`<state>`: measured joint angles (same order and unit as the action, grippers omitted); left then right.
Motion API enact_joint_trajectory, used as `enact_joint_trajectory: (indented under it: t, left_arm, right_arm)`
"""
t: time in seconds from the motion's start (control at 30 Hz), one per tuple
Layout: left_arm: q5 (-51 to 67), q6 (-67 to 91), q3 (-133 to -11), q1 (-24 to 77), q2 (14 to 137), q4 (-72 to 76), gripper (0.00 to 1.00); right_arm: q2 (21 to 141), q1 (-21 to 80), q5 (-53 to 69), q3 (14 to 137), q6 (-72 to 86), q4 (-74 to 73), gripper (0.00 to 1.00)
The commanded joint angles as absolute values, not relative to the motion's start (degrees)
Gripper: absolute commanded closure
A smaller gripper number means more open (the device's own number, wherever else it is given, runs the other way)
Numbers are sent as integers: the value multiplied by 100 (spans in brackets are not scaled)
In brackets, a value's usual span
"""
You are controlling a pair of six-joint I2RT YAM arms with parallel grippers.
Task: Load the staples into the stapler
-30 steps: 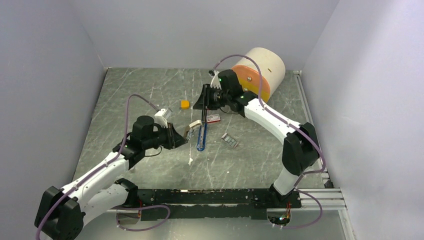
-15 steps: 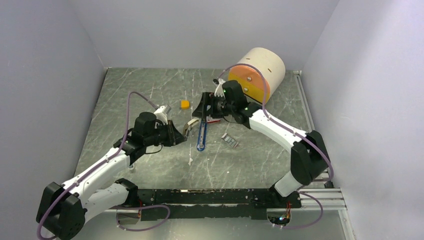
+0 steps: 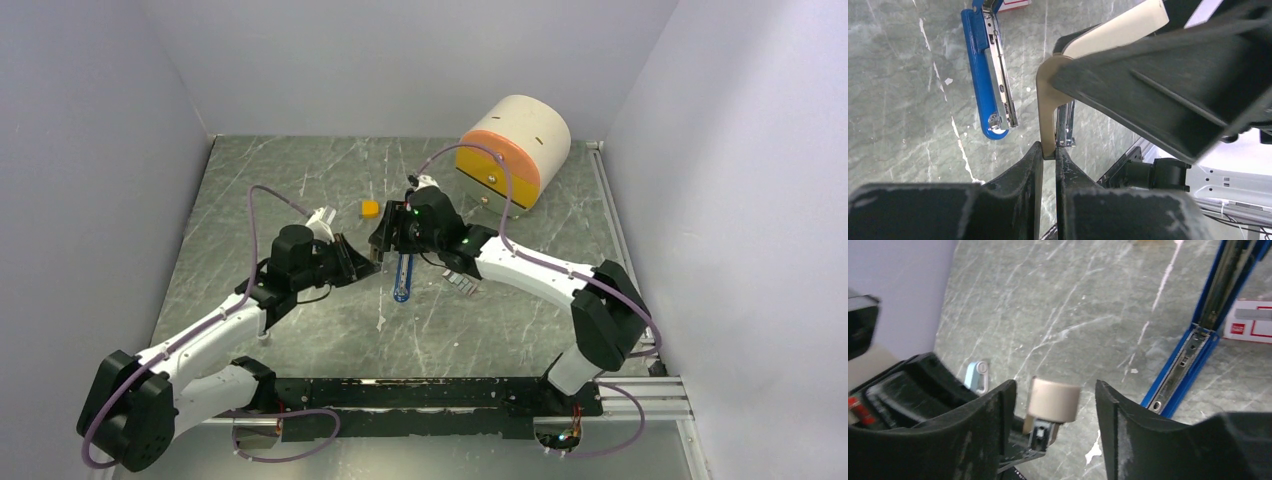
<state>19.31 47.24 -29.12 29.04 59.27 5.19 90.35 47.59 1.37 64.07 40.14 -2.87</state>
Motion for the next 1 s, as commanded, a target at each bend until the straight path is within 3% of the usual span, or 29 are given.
enact_joint_trajectory:
  t: [0.0,0.1,0.27,0.4,0.5,0.77,0.97]
  left_arm:
    - [1804,4790,-2953,2917,5896,945,95]
    - [1852,4808,-2918,2915,5959,1042,95]
    - [1767,4780,-2919,2918,6073,896,92]
    - [884,4672,-2954,2909,5879,289,51]
    - [90,4535,-3120,2909,5604,-502,35]
    - [-1815,4111,-3754,2909,4409,-1998,35]
    - [-2931,3771,-4538,2901,4250,-2855,31]
  right_arm:
    - [9212,4787,-336,6652,4187,-351,40]
    - [9316,4790,-311,6713,4203,-439,45]
    - [9483,4790,-48,6812,4269,-428,70]
    - [9723,4811,-64,7028,4141,-529,77]
    - [10014,4879,-443,7348,3894,-837,77]
    - [11085,5248,-1411,8492,3190,-1862,75]
    - [11791,5437,-1740,9085,3059,-2427,72]
